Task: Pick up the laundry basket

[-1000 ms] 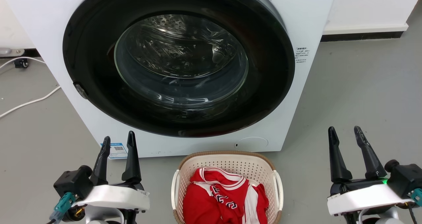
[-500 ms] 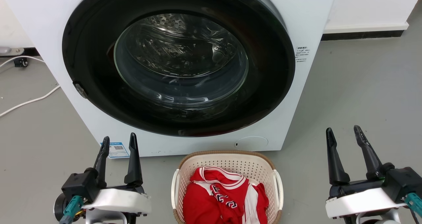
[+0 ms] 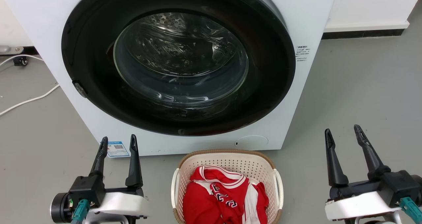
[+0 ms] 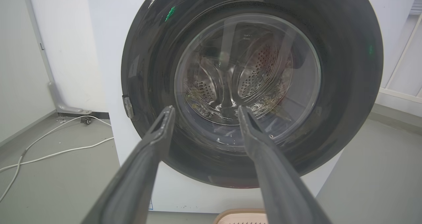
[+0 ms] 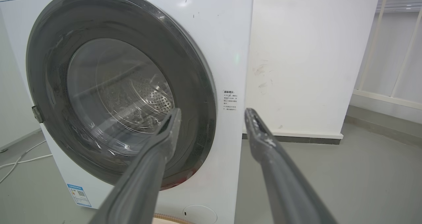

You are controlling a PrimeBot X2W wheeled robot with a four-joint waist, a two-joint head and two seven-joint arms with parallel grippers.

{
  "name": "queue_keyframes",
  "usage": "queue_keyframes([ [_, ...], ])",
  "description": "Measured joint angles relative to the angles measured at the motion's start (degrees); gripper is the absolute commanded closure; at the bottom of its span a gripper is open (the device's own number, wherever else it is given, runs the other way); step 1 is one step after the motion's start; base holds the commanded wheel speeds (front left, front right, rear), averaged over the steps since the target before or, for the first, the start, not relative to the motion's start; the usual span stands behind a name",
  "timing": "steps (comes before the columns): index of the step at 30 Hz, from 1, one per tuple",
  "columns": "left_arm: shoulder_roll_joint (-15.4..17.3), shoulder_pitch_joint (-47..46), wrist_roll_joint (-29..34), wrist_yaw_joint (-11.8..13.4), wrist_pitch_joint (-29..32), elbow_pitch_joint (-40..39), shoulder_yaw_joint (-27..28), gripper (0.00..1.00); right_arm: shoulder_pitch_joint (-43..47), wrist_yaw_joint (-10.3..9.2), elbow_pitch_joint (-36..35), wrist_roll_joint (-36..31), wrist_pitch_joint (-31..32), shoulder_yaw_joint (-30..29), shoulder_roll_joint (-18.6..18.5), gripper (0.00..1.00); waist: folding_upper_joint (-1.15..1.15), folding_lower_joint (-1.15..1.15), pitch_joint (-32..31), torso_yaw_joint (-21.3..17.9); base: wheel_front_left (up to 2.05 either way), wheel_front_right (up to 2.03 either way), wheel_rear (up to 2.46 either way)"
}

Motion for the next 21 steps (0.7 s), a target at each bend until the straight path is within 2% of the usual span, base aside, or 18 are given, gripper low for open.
queue_keyframes([
  [11,0.0,0.4,4.6,0.7,-1.0,-0.4,-0.1,0.0,0.4,0.0,-0.5,-4.0,-1.2,0.0,0.0,0.0,0.0,0.0,0.3,0.1,0.0,0.0,0.0],
  [21,0.0,0.5,5.0,0.9,-1.1,-0.5,-0.1,0.0,0.5,0.0,-0.3,-3.8,-1.2,-0.2,0.0,0.0,0.0,0.0,0.2,0.2,0.0,0.0,0.0],
])
